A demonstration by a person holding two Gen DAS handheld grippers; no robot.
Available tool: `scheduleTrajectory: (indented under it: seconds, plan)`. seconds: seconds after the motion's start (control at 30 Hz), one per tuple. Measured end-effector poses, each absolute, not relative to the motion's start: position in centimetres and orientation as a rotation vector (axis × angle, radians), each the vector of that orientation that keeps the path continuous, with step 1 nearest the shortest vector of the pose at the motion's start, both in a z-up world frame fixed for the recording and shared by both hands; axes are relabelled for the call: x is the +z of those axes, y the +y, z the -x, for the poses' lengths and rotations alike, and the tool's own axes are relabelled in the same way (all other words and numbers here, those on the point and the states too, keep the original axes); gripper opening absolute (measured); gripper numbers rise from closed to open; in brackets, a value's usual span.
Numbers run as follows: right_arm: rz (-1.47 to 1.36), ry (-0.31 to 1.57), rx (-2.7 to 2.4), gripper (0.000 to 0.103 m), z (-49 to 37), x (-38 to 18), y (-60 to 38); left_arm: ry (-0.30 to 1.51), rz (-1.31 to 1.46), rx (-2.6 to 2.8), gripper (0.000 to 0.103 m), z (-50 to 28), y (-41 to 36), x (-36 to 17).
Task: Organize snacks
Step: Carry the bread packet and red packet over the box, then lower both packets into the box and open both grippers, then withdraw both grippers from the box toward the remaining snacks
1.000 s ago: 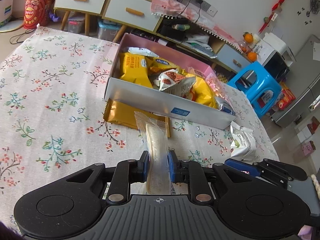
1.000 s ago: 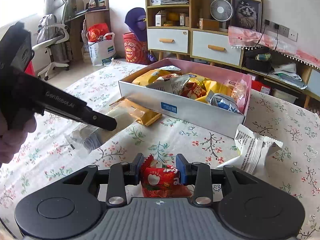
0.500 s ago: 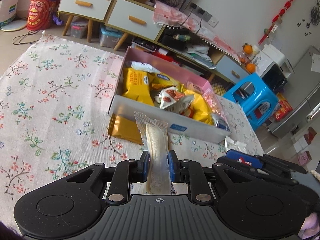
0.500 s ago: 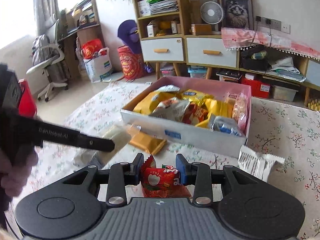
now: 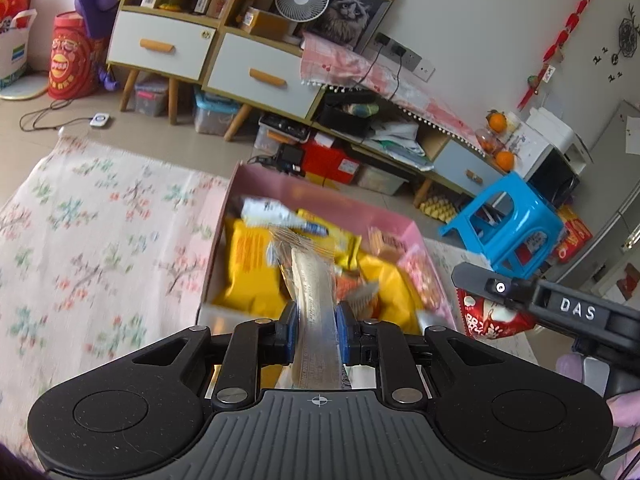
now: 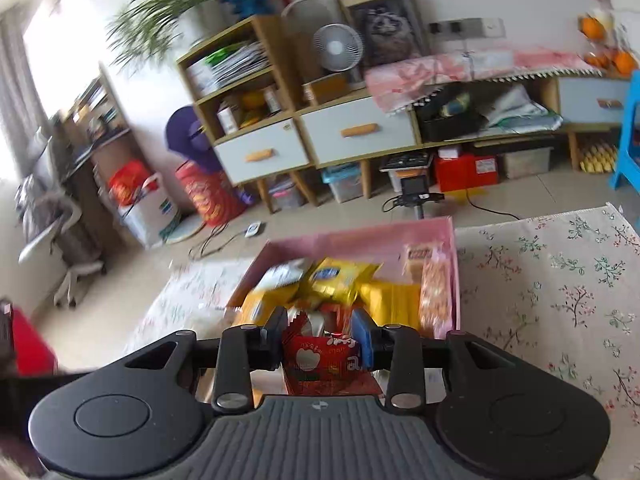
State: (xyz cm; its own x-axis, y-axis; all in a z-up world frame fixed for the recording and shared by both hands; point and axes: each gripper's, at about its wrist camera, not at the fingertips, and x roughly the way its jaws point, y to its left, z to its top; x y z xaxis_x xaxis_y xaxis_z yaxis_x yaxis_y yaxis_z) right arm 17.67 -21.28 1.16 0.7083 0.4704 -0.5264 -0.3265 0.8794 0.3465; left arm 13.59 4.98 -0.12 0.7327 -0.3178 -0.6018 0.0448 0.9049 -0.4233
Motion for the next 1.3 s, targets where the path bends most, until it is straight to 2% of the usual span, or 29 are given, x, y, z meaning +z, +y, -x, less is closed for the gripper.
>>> scheduleTrajectory:
  seconds: [0.43, 0.77, 0.83, 0.87, 0.93, 0.97, 1.03, 1.3]
  plan:
    - [-0.269, 0.669, 0.343, 0.024, -25.3, -0.2, -20.7, 0.711, 0.402, -0.185, 0.017, -21.0, 2.6, -0.9]
    - [-0.292, 0.68, 0.322, 0.027, -27.2, -1.8, -21.6, 0.699, 0.39, -0.151, 0.02, -23.1, 2.1, -2.7]
    - [-0.283, 0.678, 0.321, 0.031, -27.3, -1.8, -21.6, 0.701, 0.392, -0.144, 0.029, -23.2, 2.1, -2.8]
    - [-0.28, 0.678, 0.319, 0.039, -27.2, -1.8, -21.7, 0.699, 0.395, -0.141, 0.032, -23.2, 2.2, -2.8]
    - [-0.28, 0.676, 0.312, 0.05, -27.1, -1.7, -21.6, 0.691, 0.393, -0.139, 0.05, -23.0, 2.2, -2.7]
    - [-0.28, 0.675, 0.311, 0.054, -27.0, -1.7, -21.7, 0.685, 0.388, -0.139, 0.054, -22.8, 2.2, -2.6]
    - [-0.279, 0.675, 0.308, 0.06, -26.9, -1.7, -21.7, 0.681, 0.378, -0.146, 0.068, -22.4, 2.1, -2.4]
    - [-0.278, 0.666, 0.302, 0.077, -25.8, -0.6, -22.2, 0.686, 0.371, -0.171, 0.081, -21.0, 2.1, -1.4]
